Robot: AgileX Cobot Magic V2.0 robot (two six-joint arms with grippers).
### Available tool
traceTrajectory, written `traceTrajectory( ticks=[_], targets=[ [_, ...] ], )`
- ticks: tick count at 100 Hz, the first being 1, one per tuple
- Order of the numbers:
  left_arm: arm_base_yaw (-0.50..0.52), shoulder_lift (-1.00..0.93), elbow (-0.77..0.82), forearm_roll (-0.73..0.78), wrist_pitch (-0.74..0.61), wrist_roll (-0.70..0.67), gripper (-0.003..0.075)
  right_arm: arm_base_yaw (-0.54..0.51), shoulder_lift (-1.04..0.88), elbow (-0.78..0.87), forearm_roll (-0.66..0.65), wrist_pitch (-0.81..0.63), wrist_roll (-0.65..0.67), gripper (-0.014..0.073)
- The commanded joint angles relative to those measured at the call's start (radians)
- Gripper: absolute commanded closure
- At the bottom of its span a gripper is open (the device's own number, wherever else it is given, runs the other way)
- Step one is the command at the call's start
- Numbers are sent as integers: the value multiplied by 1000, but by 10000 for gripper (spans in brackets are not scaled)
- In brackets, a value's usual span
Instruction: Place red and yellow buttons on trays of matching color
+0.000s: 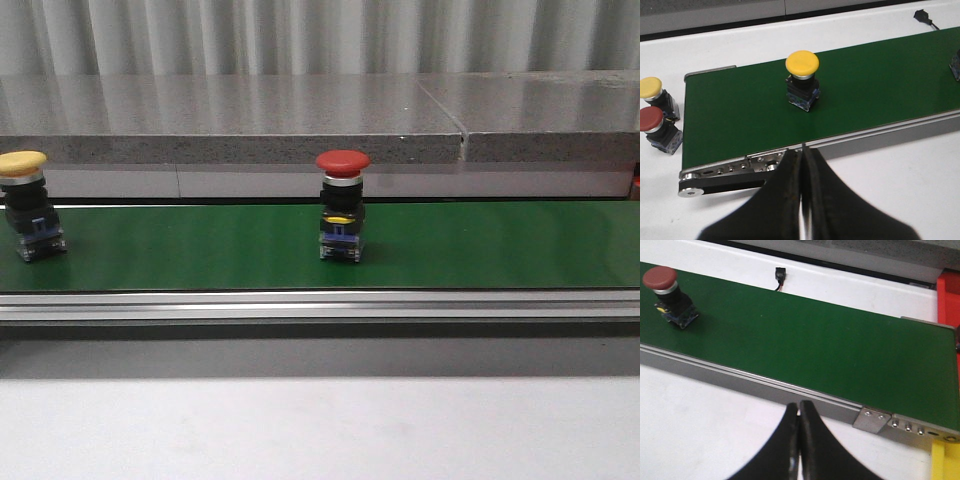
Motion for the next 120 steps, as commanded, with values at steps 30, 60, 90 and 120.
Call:
traceTrajectory(
  ticks=[30, 60, 90, 120],
  targets=[
    [-7, 2, -25, -18, -79, 0, 740, 140, 321, -284, -13, 22, -85, 500],
    [-7, 2, -25, -18, -79, 0, 740, 221, 568, -471, -6, 100, -85, -31],
    [-7, 2, -25, -18, -79, 0, 740, 221, 813, -672, 73, 288, -83, -32],
    [-7, 2, -25, -18, -79, 0, 740, 221, 988, -789, 66, 319, -84, -20]
  ],
)
